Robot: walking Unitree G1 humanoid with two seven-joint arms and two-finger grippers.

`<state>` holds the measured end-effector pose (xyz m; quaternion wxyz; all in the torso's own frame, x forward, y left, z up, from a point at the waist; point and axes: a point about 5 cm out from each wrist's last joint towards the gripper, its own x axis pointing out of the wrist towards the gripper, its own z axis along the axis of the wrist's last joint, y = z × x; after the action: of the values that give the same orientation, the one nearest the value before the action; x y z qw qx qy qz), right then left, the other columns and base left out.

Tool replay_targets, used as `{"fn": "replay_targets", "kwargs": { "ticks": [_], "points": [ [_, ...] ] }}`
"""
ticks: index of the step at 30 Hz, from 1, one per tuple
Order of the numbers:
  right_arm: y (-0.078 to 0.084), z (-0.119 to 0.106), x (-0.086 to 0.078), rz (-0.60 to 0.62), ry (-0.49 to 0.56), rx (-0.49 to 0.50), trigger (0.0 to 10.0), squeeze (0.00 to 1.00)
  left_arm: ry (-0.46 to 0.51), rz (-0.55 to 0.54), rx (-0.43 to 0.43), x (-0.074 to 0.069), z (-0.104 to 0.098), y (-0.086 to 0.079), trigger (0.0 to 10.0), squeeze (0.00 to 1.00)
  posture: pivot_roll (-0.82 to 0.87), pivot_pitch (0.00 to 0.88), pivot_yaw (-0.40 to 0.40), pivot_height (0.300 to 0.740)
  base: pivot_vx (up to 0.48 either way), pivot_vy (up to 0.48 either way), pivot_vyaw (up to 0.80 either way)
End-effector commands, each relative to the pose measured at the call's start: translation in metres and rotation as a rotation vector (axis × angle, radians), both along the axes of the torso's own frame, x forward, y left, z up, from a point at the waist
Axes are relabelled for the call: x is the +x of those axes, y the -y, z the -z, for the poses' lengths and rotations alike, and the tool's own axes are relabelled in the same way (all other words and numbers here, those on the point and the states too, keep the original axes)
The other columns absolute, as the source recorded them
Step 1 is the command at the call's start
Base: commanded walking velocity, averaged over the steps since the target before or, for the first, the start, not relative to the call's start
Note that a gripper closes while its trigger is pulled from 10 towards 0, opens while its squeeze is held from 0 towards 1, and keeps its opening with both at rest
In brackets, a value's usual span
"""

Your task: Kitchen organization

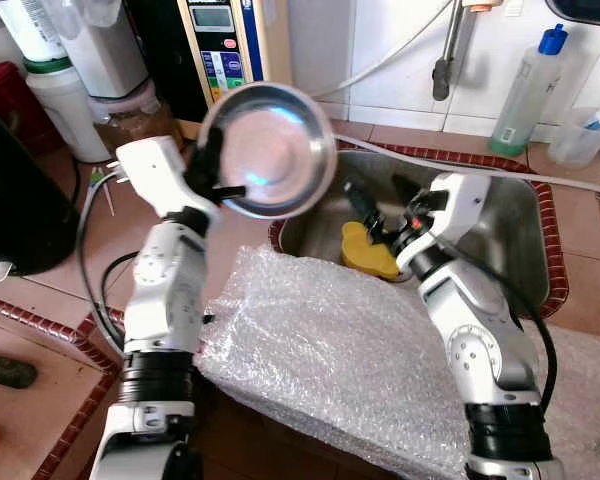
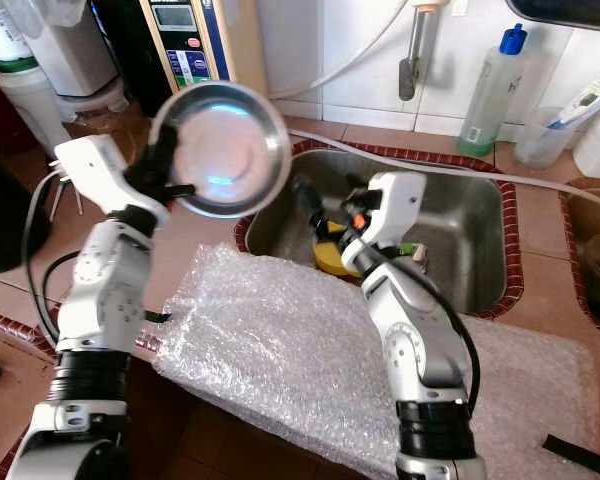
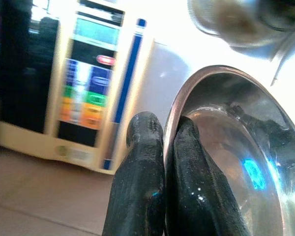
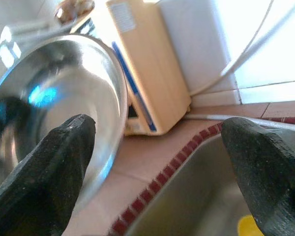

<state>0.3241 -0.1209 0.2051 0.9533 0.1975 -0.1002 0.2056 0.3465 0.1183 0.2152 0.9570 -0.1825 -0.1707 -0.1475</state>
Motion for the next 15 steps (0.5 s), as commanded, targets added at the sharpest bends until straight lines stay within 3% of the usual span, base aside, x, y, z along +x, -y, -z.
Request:
{"fn": "replay_targets", "kwargs": {
  "ticks": [1,5,6,15],
  "points": [
    [0.000,-0.001,0.003,0.005,-0.016,0.035,10.0,0.00,0.025,0.011,0.013,-0.004,-0.001,0.000,0.0,0.00,-0.16,0.058,0.115,0.740,0.000,0.000,0.00],
    [-0.001,-0.001,0.005,0.002,-0.034,0.075,10.0,0.00,0.020,0.033,0.009,-0.006,0.001,0.008,0.0,0.00,-0.16,0.056,0.114,0.740,0.000,0.000,0.00],
    [0.000,0.000,0.005,0.007,-0.042,0.086,0.0,0.00,0.022,0.052,0.007,-0.007,0.001,0.013,0.0,0.00,-0.16,0.056,0.114,0.740,0.000,0.000,0.00],
    [0.007,0.007,0.006,0.044,-0.093,0.077,0.0,0.00,0.023,0.104,0.010,-0.013,0.005,0.024,0.0,0.00,-0.16,0.063,0.120,0.740,0.000,0.000,0.00]
  ]
}}
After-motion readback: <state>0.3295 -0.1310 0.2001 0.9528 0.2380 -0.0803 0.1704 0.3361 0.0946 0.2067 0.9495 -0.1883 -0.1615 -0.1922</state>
